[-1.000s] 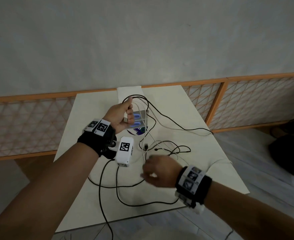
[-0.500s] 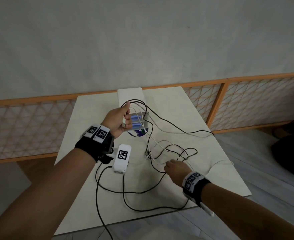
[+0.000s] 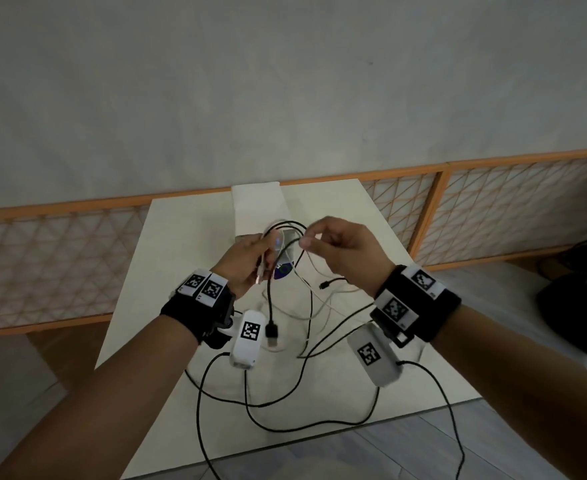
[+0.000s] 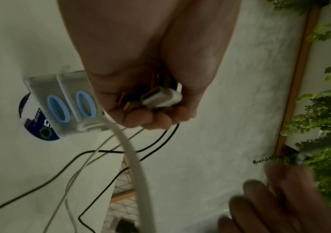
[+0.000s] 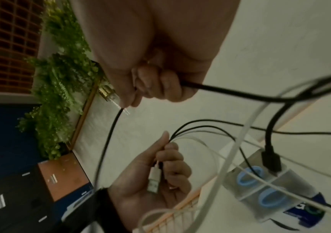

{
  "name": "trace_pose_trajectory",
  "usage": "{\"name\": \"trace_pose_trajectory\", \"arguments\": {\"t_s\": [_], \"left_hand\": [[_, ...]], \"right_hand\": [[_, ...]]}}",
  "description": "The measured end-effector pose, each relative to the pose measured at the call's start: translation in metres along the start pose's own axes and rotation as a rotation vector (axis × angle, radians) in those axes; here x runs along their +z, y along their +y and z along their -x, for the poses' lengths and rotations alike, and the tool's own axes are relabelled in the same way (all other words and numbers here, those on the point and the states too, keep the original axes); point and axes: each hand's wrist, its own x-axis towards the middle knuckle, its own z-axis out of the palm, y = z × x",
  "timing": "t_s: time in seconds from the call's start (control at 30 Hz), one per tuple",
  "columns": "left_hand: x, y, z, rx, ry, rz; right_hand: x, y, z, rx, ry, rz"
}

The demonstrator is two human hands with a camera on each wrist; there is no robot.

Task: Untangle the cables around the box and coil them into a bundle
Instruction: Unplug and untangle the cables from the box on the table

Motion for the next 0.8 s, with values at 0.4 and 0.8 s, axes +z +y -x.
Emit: {"name": "trace_pose_trajectory", "arguments": {"t_s": [0.4, 0.8], "left_hand": [[0.021, -0.012, 0.026, -0.066, -0.177, 0.063], [0.019, 0.005, 0.033, -0.052, -0.329, -0.197]], "right_hand": [[0.004, 0.038, -0.029, 0.177, 0.395, 0.045], [0.006, 0.031, -0.026, -0.042, -0.366, 0.516]]}}
